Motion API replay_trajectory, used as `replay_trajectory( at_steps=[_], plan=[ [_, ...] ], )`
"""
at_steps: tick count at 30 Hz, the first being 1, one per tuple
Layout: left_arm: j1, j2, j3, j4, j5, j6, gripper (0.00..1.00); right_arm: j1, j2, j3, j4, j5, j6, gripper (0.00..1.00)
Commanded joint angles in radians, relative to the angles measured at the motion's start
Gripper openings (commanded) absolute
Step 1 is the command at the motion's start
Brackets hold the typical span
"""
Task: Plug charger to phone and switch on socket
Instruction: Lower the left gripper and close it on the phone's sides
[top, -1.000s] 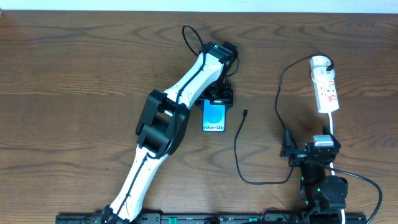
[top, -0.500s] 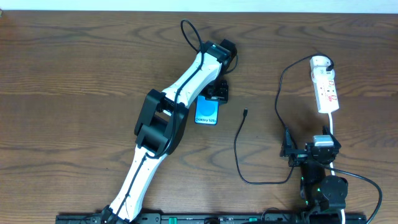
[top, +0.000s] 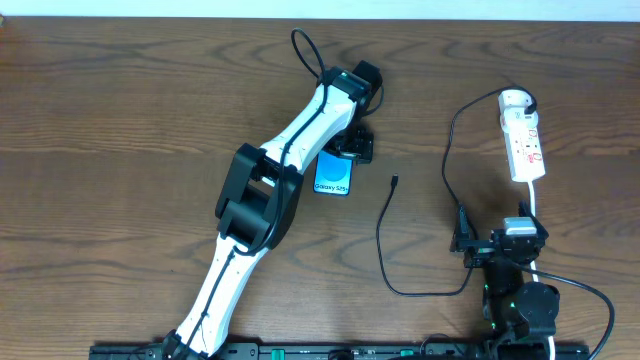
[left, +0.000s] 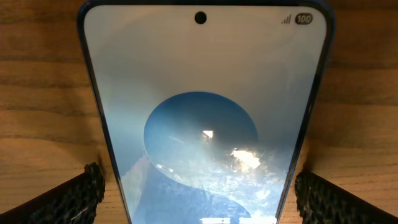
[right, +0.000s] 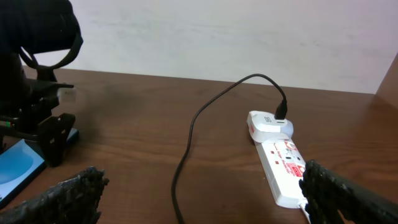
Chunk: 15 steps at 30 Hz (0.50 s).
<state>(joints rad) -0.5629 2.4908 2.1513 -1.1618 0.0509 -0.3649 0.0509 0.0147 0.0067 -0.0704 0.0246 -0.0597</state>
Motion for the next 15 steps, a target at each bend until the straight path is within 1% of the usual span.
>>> replay_trajectory(
  at_steps=[1, 7, 13, 14, 15],
  plan=[
    [0.006, -0.026, -0.038, 0.009, 0.016, 0.005, 0.99, -0.005, -0.003, -0.001, -0.004, -0.001, -0.009, 0.99],
    [0.006, -0.026, -0.107, 0.039, 0.016, 0.005, 0.99, -0.005, -0.003, -0.001, -0.004, -0.001, -0.009, 0.99],
    [0.006, -0.026, -0.138, 0.047, 0.015, 0.005, 0.99, -0.005, -0.003, -0.001, -0.004, -0.001, -0.009, 0.99],
    [0.006, -0.026, -0.138, 0.048, 0.015, 0.005, 0.98, -0.005, -0.003, -0.001, -0.004, -0.001, -0.009, 0.99],
    [0.006, -0.026, -0.138, 0.050, 0.015, 0.005, 0.95, -0.005, -0.003, -0.001, -0.004, -0.001, -0.009, 0.99]
  ],
)
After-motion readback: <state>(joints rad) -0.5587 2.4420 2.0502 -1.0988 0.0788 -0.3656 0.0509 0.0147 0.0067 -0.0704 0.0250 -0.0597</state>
